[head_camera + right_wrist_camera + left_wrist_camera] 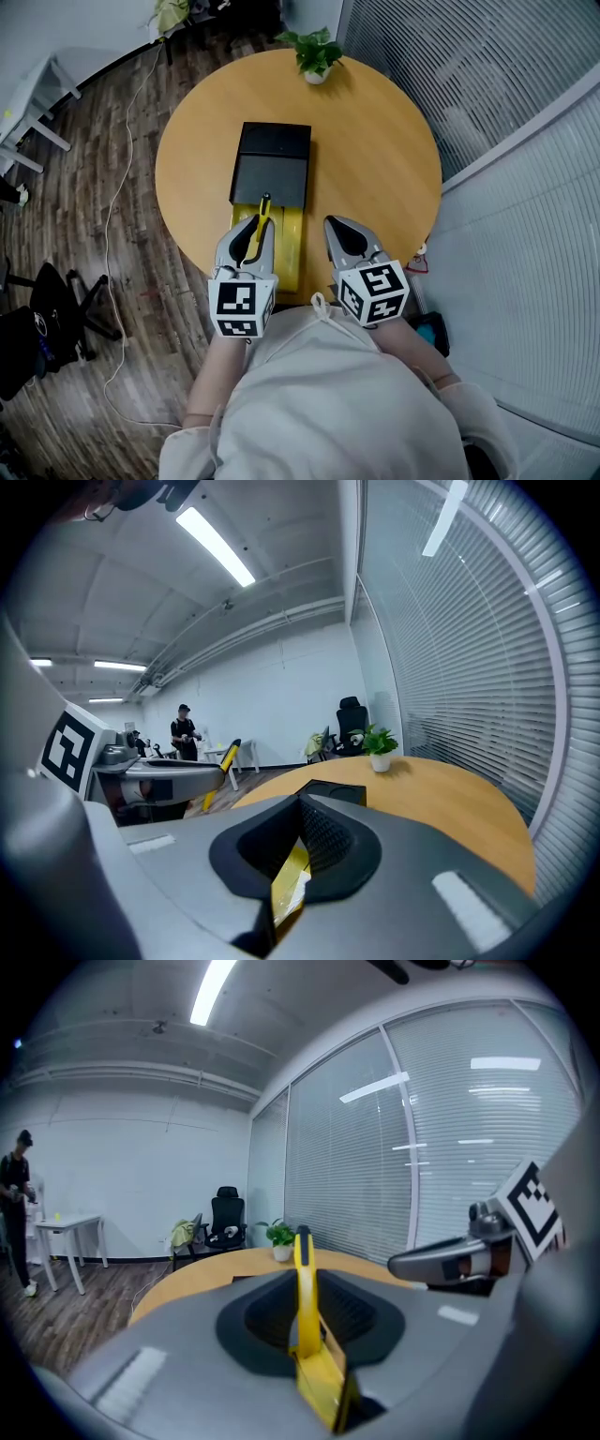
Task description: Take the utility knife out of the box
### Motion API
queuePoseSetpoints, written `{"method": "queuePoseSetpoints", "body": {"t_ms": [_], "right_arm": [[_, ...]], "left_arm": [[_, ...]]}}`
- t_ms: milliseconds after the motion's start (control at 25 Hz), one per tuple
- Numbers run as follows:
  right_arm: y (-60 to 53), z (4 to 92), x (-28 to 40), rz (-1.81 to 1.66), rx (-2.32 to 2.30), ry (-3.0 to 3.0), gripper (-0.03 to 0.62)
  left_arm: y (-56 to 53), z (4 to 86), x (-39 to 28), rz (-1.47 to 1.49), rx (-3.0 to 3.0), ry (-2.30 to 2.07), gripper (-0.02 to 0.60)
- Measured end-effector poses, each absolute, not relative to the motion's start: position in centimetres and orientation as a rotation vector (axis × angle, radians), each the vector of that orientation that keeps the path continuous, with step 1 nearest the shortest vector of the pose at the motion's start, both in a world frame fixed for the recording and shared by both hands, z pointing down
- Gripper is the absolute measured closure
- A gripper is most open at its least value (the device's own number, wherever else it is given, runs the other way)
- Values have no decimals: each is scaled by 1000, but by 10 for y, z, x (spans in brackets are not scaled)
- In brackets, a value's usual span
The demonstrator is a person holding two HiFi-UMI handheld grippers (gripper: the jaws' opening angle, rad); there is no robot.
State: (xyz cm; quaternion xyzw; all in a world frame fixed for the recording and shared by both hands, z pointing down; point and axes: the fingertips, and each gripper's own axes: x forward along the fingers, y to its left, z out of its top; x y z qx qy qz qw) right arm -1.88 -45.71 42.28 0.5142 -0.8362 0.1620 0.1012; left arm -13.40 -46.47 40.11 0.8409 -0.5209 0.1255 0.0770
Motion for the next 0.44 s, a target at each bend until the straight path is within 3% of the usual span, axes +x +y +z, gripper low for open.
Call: {"method": "queuePoseSetpoints", "body": {"t_ms": [440], "right_arm": [[-469,427,-12,487,1529,-2473,594]], "left_arm": [[-472,412,-125,378,2486,-1546,517]]}}
